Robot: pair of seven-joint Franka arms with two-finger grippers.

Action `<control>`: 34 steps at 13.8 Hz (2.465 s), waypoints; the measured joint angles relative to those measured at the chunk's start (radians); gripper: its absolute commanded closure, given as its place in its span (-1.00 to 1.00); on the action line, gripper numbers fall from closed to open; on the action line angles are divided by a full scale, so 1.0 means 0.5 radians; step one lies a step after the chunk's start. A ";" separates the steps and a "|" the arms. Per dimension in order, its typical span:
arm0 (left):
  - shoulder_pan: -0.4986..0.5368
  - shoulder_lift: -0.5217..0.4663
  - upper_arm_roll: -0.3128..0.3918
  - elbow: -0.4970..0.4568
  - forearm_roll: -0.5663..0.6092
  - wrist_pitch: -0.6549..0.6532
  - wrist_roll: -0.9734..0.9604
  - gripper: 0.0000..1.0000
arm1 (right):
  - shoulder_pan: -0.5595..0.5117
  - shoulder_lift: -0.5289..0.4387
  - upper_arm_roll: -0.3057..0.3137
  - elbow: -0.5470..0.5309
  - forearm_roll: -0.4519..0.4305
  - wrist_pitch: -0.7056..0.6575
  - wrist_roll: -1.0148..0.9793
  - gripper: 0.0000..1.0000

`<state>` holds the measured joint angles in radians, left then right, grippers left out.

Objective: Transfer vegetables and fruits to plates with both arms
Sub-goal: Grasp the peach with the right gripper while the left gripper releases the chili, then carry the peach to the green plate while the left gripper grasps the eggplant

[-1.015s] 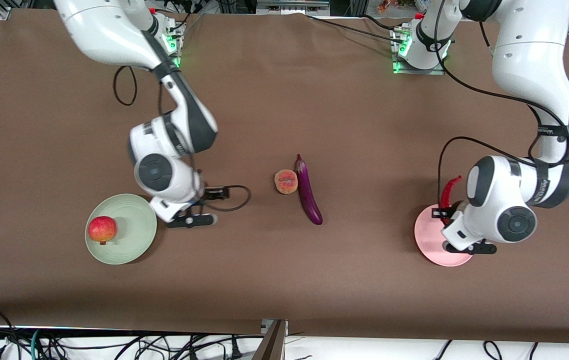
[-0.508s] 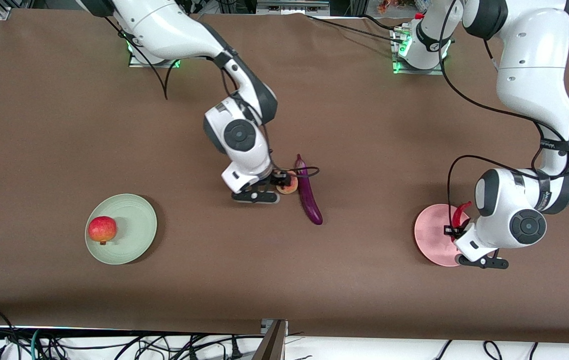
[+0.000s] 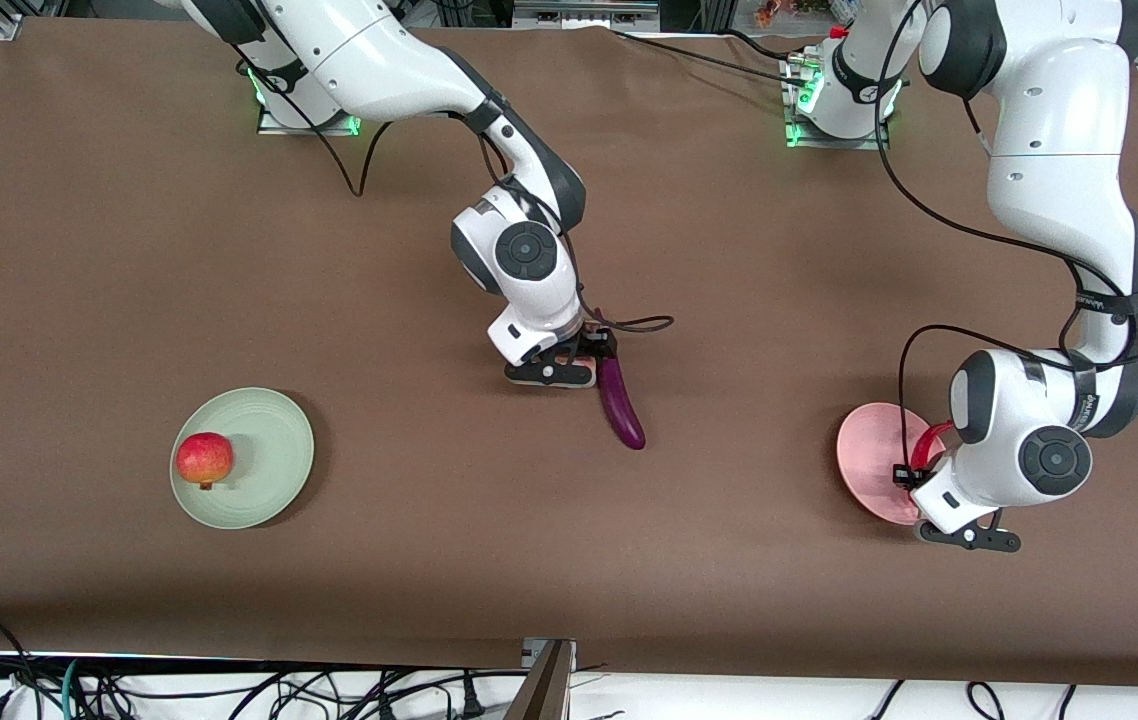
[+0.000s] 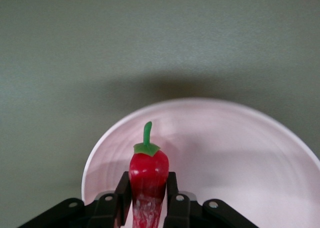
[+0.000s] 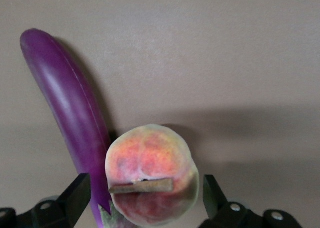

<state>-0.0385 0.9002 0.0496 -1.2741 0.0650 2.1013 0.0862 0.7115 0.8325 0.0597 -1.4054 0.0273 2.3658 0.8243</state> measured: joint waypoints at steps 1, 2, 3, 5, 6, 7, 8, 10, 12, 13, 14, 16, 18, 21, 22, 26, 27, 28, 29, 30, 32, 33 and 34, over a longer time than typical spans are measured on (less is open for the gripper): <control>-0.022 0.001 -0.003 0.004 0.000 -0.021 0.000 -0.99 | 0.005 0.008 0.000 0.000 -0.001 0.005 0.000 -0.99; -0.047 0.001 -0.003 0.011 0.000 -0.043 0.000 -1.00 | 0.006 0.014 -0.001 0.000 -0.001 0.009 0.000 -0.99; -0.071 0.001 -0.003 0.021 0.000 -0.068 0.000 -1.00 | 0.006 0.020 -0.004 0.000 -0.006 0.011 0.000 -0.99; -0.090 0.002 -0.006 0.050 0.000 -0.172 -0.004 -1.00 | 0.007 0.026 -0.013 0.000 -0.031 0.014 0.000 -0.99; -0.091 0.001 -0.016 0.079 -0.006 -0.247 -0.021 -1.00 | 0.007 0.027 -0.016 0.000 -0.039 0.014 0.000 -0.99; -0.092 0.001 -0.035 0.114 -0.032 -0.333 -0.067 -1.00 | 0.007 0.027 -0.018 0.000 -0.044 0.014 0.000 -0.99; -0.095 0.000 -0.057 0.147 -0.096 -0.410 -0.132 -1.00 | 0.007 0.028 -0.018 0.000 -0.053 0.014 0.000 -0.99; -0.111 -0.001 -0.094 0.177 -0.275 -0.498 -0.331 -1.00 | 0.007 0.034 -0.018 -0.001 -0.083 0.015 0.000 -0.98; -0.144 -0.002 -0.157 0.177 -0.375 -0.546 -0.581 -1.00 | 0.008 0.048 -0.018 -0.001 -0.093 0.018 0.000 -0.71; -0.183 -0.003 -0.193 0.177 -0.383 -0.568 -0.751 -1.00 | 0.009 0.056 -0.018 -0.002 -0.094 0.031 0.000 -0.44; -0.242 -0.004 -0.221 0.178 -0.387 -0.583 -0.950 -1.00 | 0.009 0.063 -0.018 -0.001 -0.094 0.045 0.000 -0.16; -0.409 -0.004 -0.263 0.177 -0.390 -0.591 -1.407 -1.00 | 0.010 0.064 -0.019 -0.001 -0.096 0.056 0.000 0.24; -0.582 -0.004 -0.267 0.177 -0.457 -0.585 -1.768 -1.00 | 0.010 0.066 -0.024 0.001 -0.097 0.063 -0.003 0.39; -0.700 -0.002 -0.266 0.177 -0.613 -0.513 -2.032 -1.00 | -0.027 0.055 -0.057 0.020 -0.101 0.065 -0.052 0.39; -0.719 -0.002 -0.266 0.177 -0.623 -0.476 -2.084 -1.00 | -0.068 0.031 -0.066 0.026 -0.102 0.038 -0.118 0.39; -0.819 0.011 -0.264 0.173 -0.626 -0.322 -2.189 -1.00 | -0.401 -0.125 -0.078 0.040 -0.101 -0.292 -0.754 0.39; -0.841 0.018 -0.262 0.173 -0.626 -0.289 -2.191 -1.00 | -0.499 -0.152 -0.079 0.040 -0.101 -0.355 -0.947 0.39; -0.868 0.026 -0.260 0.172 -0.624 -0.254 -2.193 -1.00 | -0.597 -0.169 -0.081 0.040 -0.101 -0.405 -1.136 0.39; -0.898 0.034 -0.256 0.168 -0.609 -0.213 -2.193 -1.00 | -0.687 -0.177 -0.082 0.039 -0.101 -0.446 -1.316 0.39; -0.927 0.041 -0.254 0.160 -0.576 -0.171 -2.195 -1.00 | -0.767 -0.178 -0.089 0.035 -0.101 -0.480 -1.484 0.39; -0.981 0.060 -0.253 0.130 -0.457 -0.092 -2.199 -0.51 | -0.881 -0.178 -0.148 0.015 -0.101 -0.514 -1.792 0.39; -1.002 0.075 -0.253 0.120 -0.365 -0.055 -2.201 -0.08 | -0.932 -0.176 -0.173 0.004 -0.101 -0.515 -1.905 0.39; -1.015 0.089 -0.253 0.110 -0.264 -0.033 -2.202 0.35 | -0.985 -0.173 -0.183 -0.004 -0.101 -0.515 -1.975 0.39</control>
<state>-0.5461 0.9446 -0.0768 -1.2192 -0.0672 2.0846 -1.0147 0.2191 0.7458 -0.0318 -1.4076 -0.0234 2.1085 -0.1631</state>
